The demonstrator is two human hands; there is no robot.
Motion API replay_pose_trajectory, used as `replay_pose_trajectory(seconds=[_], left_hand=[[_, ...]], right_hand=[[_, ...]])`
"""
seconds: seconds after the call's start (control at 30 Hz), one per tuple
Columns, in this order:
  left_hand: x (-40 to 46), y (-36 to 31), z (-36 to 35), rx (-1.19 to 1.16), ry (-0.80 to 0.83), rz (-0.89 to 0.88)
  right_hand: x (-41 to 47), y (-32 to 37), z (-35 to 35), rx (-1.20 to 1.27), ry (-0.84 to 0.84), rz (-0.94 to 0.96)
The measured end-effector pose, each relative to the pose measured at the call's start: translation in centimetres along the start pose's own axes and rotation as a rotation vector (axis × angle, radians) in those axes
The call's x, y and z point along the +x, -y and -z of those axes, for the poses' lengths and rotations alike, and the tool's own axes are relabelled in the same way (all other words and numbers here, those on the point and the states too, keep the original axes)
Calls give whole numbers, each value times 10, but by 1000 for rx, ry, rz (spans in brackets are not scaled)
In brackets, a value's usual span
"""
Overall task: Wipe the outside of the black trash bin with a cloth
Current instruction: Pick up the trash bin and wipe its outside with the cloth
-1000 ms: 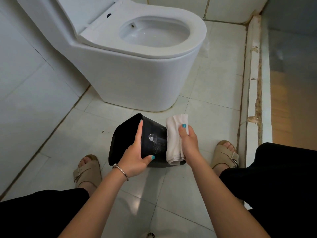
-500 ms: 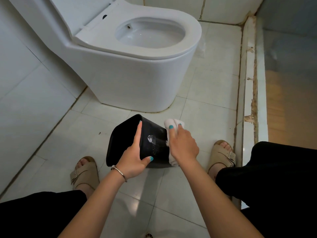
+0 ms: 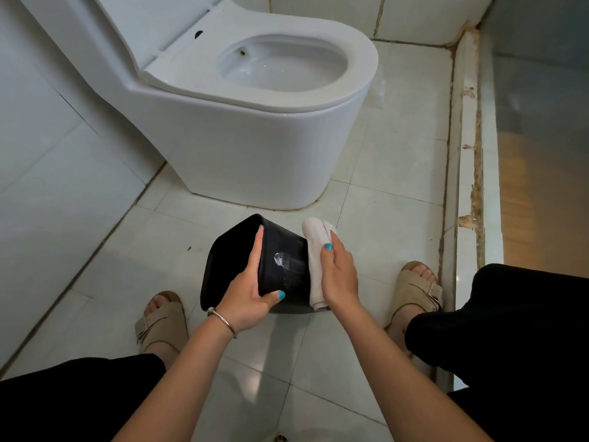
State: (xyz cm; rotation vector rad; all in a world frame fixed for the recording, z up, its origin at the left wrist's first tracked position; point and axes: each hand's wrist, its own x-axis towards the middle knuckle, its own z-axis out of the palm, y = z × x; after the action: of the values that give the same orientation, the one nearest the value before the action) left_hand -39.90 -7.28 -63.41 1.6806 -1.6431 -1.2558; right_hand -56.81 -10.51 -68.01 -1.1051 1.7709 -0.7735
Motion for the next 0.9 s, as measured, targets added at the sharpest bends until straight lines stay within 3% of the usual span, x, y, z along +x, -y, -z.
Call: replay_pose_trajectory(seconds=[0.13,0.27,0.37,0.57,0.9], left_hand=[[2,1,-2,14,1,-4],[6,-3,-3,3,43,-14],[7,-2,2,-2,52,-22],[2,-2,2,95,69,-29],[4,12,3,-44,64,4]], right_hand=[[-8,18,-3,-4,82,160],[-3,7,0,-68,43,213],[5,-10,5,-160,27,138],[8,-21,3,-114,-45,-2],[-11,24,-6,-33,137,188]])
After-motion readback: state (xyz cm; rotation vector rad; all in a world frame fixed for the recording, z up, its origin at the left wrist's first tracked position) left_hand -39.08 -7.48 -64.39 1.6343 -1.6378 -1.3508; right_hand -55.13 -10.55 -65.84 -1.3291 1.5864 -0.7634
